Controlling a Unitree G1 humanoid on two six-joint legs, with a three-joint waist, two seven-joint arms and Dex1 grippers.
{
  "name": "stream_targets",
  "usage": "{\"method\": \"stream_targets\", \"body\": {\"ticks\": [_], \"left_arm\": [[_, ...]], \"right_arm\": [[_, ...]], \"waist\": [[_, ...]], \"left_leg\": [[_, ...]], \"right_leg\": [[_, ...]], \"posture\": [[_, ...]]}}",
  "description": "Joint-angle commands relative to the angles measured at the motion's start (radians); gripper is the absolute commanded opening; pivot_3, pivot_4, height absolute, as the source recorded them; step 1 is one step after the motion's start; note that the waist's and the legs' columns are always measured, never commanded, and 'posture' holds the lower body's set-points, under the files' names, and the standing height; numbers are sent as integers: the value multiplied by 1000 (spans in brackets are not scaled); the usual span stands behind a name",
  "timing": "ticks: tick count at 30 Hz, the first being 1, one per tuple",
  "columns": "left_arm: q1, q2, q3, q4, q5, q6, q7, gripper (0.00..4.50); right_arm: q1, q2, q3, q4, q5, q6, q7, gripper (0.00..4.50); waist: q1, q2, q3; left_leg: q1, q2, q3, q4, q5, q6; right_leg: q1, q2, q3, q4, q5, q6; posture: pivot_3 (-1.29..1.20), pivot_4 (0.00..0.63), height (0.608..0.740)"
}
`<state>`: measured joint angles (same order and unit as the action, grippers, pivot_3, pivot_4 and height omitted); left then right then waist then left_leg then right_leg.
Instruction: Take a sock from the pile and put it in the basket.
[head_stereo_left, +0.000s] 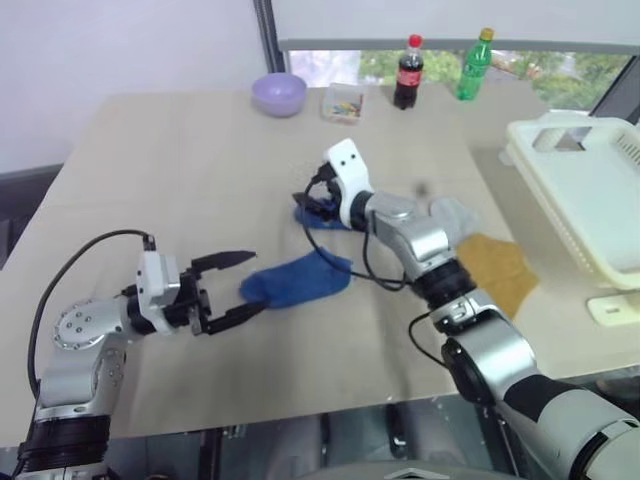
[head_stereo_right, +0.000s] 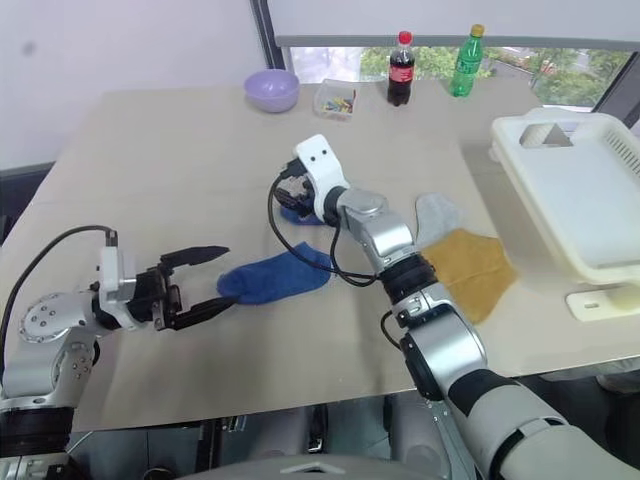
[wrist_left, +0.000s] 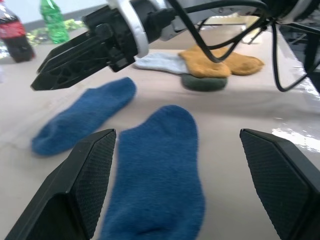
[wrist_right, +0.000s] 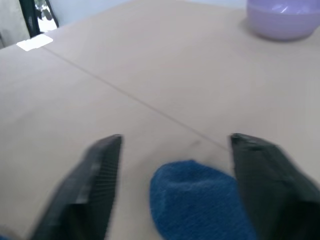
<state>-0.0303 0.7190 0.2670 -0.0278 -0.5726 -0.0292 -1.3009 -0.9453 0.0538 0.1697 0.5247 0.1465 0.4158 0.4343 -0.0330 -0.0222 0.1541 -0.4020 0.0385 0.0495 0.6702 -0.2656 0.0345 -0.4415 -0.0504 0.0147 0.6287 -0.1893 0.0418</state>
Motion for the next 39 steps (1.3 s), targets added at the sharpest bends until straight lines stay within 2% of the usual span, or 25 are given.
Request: {"method": "stream_targets", "body": {"ticks": [1,5,8,11,15,21,29,37,38,39], "left_arm": [[-46,3,24,-3,-23,29,40,4238],[-204,-23,-24,90,64,87,188,4238],[-309,-40,-95,168,164,122,275,4238],[-439,-56,-185,284,291,129,346,4238],[-600,-98,-248,492,352,87,328,4238],[-784,-160,-321,831,517,-90,446,4238],[-886,-221,-343,1051,598,-163,517,4238],[-891,-258,-352,1103,624,-164,520,4238],[-885,-259,-353,1100,624,-156,515,4238],[-878,-259,-354,1095,624,-145,501,4238]], "right_arm": [[67,-51,-4,-161,-1,10,30,3979],[222,-151,-2,-380,-22,101,22,3979],[288,-188,-10,-447,-26,148,3,3979],[341,-218,-26,-455,-40,164,-27,3979],[369,-227,-43,-434,-42,165,-48,3979],[369,-197,-88,-415,-18,169,-82,3979],[346,-109,-214,-374,92,213,-125,3979],[341,-106,-200,-349,112,228,-101,3979],[340,-104,-195,-346,112,226,-97,3461],[336,-99,-191,-341,113,226,-95,3205]], "waist": [[2,0,0],[10,0,0],[10,0,0],[3,0,0],[-5,-1,0],[-8,-1,0],[-5,-1,0],[-5,-1,0],[-5,-1,0],[-5,-1,0]], "left_leg": [[-1,0,0,0,0,0],[-1,-1,-1,0,0,0],[0,-1,-1,0,0,0],[3,0,0,0,0,0],[3,0,0,0,1,-1],[2,-1,0,1,1,-1],[0,0,0,1,1,-1],[1,-1,-1,1,1,-1],[1,-1,-1,1,1,-1],[1,-1,-1,1,1,-1]], "right_leg": [[0,0,0,0,0,0],[0,0,-1,0,0,1],[0,2,-1,1,0,1],[0,4,1,4,0,1],[0,4,2,5,0,1],[0,4,2,5,0,1],[-1,4,2,5,0,1],[-1,4,1,6,0,1],[-1,4,2,6,0,1],[-1,4,2,6,0,1]], "posture": [[0,150,740],[0,150,740],[0,150,740],[0,150,740],[0,150,740],[0,150,740],[0,150,740],[0,150,740],[0,150,740],[0,150,740]]}}
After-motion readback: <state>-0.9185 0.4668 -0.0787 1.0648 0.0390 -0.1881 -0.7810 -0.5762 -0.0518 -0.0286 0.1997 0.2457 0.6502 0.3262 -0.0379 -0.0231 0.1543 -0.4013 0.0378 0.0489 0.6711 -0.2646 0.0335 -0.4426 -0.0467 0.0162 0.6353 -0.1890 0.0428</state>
